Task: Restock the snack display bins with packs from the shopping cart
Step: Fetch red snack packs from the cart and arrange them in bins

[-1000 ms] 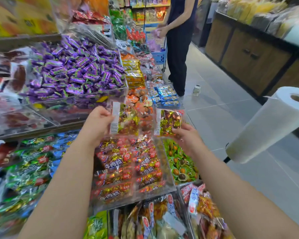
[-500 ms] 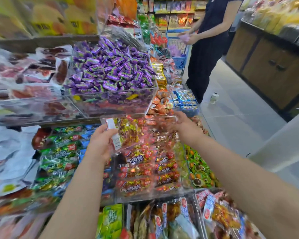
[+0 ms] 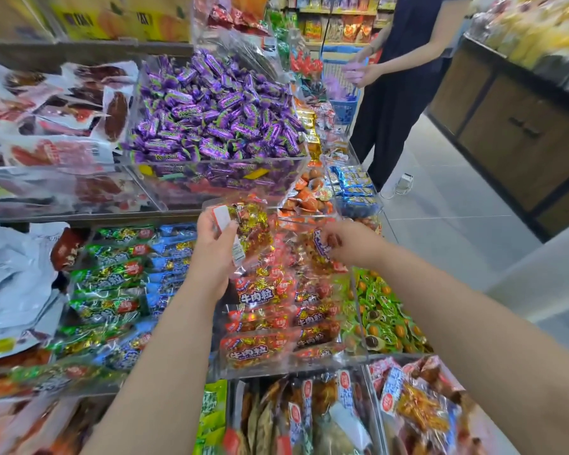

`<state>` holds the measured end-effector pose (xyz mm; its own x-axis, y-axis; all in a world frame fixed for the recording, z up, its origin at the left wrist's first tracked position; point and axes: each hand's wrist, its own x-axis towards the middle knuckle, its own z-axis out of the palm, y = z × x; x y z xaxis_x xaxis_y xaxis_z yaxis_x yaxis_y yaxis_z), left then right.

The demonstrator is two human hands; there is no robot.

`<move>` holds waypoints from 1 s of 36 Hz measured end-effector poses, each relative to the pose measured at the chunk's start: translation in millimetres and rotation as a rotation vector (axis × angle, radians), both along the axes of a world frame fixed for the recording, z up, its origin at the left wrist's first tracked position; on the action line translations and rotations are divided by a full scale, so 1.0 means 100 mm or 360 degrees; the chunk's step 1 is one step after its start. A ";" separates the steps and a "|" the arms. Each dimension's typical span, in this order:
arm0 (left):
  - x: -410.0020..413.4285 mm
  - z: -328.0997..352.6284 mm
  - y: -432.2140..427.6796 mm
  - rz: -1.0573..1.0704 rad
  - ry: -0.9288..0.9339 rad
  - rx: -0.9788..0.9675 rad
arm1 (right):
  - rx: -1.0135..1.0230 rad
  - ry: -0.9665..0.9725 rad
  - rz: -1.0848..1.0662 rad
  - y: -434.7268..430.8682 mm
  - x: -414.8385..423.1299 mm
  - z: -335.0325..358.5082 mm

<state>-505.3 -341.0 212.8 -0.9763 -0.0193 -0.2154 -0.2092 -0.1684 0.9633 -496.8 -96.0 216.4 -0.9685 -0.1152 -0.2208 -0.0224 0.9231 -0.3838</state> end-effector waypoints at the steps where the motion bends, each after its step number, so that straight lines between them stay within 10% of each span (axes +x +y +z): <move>1: -0.01 -0.01 -0.01 -0.0005 -0.0050 0.0074 | 0.0035 -0.0025 0.0012 -0.01 -0.04 0.02; 17: -0.07 -0.20 -0.19 -0.0176 0.0064 -0.0240 | 0.0862 0.0210 0.0406 -0.33 -0.76 -0.11; 32: 0.07 -0.25 -0.14 -0.0194 0.0449 -0.0336 | -0.0091 0.0879 -0.0354 -0.28 -0.39 -0.51; 36: 0.10 -0.23 -0.01 -0.0507 0.0938 -0.0969 | -0.1441 -0.0215 -0.0957 -0.37 -0.15 -0.35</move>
